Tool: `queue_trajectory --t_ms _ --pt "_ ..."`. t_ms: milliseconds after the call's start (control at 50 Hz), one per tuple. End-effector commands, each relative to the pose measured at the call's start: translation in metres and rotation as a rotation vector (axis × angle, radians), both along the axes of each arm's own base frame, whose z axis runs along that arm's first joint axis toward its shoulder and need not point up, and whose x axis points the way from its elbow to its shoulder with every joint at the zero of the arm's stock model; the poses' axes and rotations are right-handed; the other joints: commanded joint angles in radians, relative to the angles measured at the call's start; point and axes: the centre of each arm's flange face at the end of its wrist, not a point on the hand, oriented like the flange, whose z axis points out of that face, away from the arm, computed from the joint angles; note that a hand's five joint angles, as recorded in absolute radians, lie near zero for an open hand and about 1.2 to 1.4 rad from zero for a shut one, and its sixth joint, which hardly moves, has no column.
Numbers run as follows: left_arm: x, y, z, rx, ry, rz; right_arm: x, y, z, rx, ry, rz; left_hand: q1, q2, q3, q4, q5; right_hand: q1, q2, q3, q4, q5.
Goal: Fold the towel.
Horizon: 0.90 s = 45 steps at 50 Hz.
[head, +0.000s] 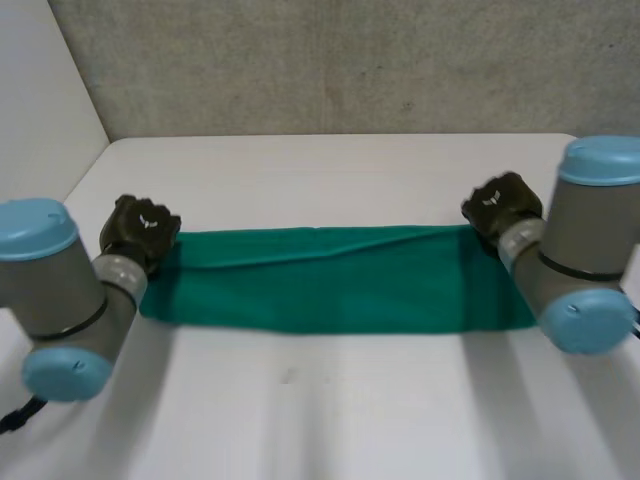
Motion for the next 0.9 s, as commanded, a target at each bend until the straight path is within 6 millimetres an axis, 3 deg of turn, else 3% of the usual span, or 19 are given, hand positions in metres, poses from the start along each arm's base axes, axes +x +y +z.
queue_trajectory --t_ms 20,120,140,180,200,220,240,300,320,360,380,400,460,560,600,640,740,900 --pt "-0.012 -0.044 -0.015 -0.070 0.012 0.025 0.021 -0.049 -0.032 -0.064 -0.010 -0.011 0.243 0.196 0.203 0.201 0.268 0.409 0.215 0.210 0.203 0.225" --pt "-0.018 -0.063 -0.033 -0.074 0.014 0.020 0.029 -0.068 -0.049 -0.087 -0.013 -0.027 0.243 0.196 0.203 0.201 0.268 0.409 0.215 0.210 0.203 0.225" --pt "-0.019 -0.065 -0.035 -0.073 0.014 0.020 0.030 -0.072 -0.053 -0.091 -0.015 -0.034 0.243 0.196 0.203 0.201 0.268 0.142 -0.051 -0.056 -0.063 -0.042" --pt "-0.021 -0.066 -0.040 -0.075 0.010 0.014 0.030 -0.075 -0.058 -0.090 -0.015 -0.043 -0.446 -0.493 -0.486 -0.488 -0.421 -0.480 -0.673 -0.679 -0.686 -0.664" --pt "-0.022 -0.067 -0.040 -0.081 0.011 0.010 0.030 -0.076 -0.060 -0.090 -0.014 -0.051 -0.722 -0.769 -0.763 -0.764 -0.698 -0.637 -0.830 -0.835 -0.842 -0.821" --pt "-0.024 -0.065 -0.040 -0.087 0.008 0.004 0.029 -0.078 -0.059 -0.096 -0.019 -0.070 -0.923 -0.970 -0.963 -0.965 -0.898 -0.810 -1.003 -1.008 -1.015 -0.994" --pt "-0.029 -0.064 -0.038 -0.108 0.011 -0.007 0.028 -0.079 -0.059 -0.097 -0.022 -0.082 -0.977 -1.024 -1.017 -1.019 -0.952 -0.813 -1.006 -1.012 -1.019 -0.997" --pt "-0.034 -0.062 -0.034 -0.134 0.015 -0.021 0.022 -0.079 -0.061 -0.076 -0.044 -0.116 -0.978 -1.024 -1.018 -1.019 -0.953 -0.813 -1.006 -1.012 -1.019 -0.997" --pt "-0.041 -0.060 -0.022 -0.181 0.035 -0.035 0.022 -0.078 -0.059 -0.073 -0.058 -0.119 -0.978 -1.024 -1.018 -1.019 -0.953 -0.813 -1.006 -1.012 -1.019 -0.997" --pt "-0.040 -0.059 -0.011 -0.207 0.049 -0.033 0.020 -0.076 -0.050 -0.068 -0.094 -0.131 -0.978 -1.024 -1.018 -1.019 -0.953 -0.813 -1.006 -1.012 -1.019 -0.997" --pt "-0.039 -0.058 -0.005 -0.220 0.055 -0.032 0.016 -0.072 -0.033 -0.071 -0.143 -0.141 -0.978 -1.024 -1.018 -1.019 -0.953 -0.813 -1.006 -1.012 -1.019 -0.997" --pt "-0.038 -0.056 0.005 -0.240 0.061 -0.031 0.016 -0.072 -0.033 -0.071 -0.143 -0.141 -0.978 -1.024 -1.018 -1.019 -0.953 -0.813 -1.006 -1.012 -1.019 -0.997" --pt "-0.036 -0.052 0.017 -0.259 0.069 -0.028 0.009 -0.051 -0.003 -0.029 -0.260 -0.149 -0.978 -1.025 -1.019 -1.020 -0.954 -0.813 -1.006 -1.012 -1.019 -0.997" --pt "-0.027 -0.040 0.038 -0.273 0.085 -0.019 -0.001 -0.024 0.001 0.081 -0.301 -0.111 -0.978 -1.025 -1.019 -1.020 -0.954 -0.813 -1.006 -1.012 -1.019 -0.997" --pt "-0.025 -0.037 0.039 -0.268 0.094 -0.015 -0.005 -0.020 0.001 0.103 -0.301 -0.109 -0.978 -1.024 -1.018 -1.019 -0.953 -0.813 -1.006 -1.012 -1.019 -0.997" --pt "-0.022 -0.036 0.039 -0.256 0.102 -0.013 -0.023 -0.009 -0.006 0.191 -0.287 -0.112 -0.975 -1.022 -1.015 -1.017 -0.950 -0.813 -1.006 -1.012 -1.019 -0.997" --pt "-0.004 -0.039 0.022 -0.164 0.095 -0.019 -0.034 0.009 -0.021 0.283 -0.277 -0.112 -0.954 -1.001 -0.995 -0.996 -0.929 -0.813 -1.006 -1.012 -1.019 -0.997" --pt "0.013 -0.056 -0.002 -0.092 0.081 -0.001 -0.045 0.009 -0.038 0.286 -0.290 -0.131 -0.916 -0.963 -0.956 -0.958 -0.891 -0.718 -0.911 -0.916 -0.923 -0.902"
